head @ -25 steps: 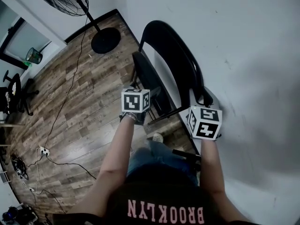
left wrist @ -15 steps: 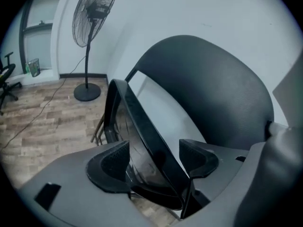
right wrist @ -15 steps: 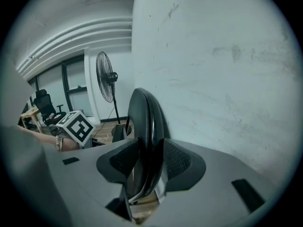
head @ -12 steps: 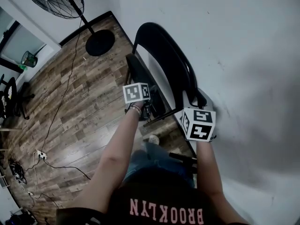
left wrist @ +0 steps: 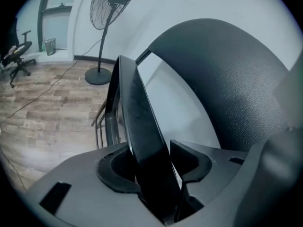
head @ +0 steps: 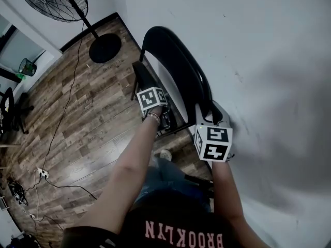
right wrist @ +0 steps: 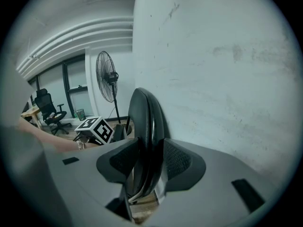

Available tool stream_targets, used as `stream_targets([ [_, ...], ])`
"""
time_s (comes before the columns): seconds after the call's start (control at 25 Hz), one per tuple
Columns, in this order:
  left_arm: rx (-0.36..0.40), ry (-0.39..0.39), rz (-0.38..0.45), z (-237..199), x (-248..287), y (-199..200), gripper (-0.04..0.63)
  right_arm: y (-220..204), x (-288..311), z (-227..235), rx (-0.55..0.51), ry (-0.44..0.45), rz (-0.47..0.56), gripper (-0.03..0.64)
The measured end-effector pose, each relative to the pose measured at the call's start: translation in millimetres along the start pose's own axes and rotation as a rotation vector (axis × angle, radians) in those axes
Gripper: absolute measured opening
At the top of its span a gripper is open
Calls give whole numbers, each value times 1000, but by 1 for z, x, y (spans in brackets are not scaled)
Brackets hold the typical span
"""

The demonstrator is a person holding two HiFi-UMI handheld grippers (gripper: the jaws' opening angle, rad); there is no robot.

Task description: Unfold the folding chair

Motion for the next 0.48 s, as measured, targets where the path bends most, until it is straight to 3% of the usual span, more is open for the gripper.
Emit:
stream_targets([
  [0.12, 3, 19, -8, 0, 6, -1, 192, -1, 1, 1, -5, 0, 6, 158],
  [0.28, -68, 11, 0, -3, 7, -5, 163, -1, 0, 0, 5, 5, 3, 158],
  [0.48, -40, 28, -27, -1, 8, -5, 155, 0, -1, 2, 22, 1, 8, 158],
])
Point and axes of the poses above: the fingertips, and each gripper's own axes: x forward along the fingers, z to its right, y out of its top, the point moved 2 cm from there along -x, backward along the fingers, and after that the axes turned 6 degrees about x, right-handed, at the moved point
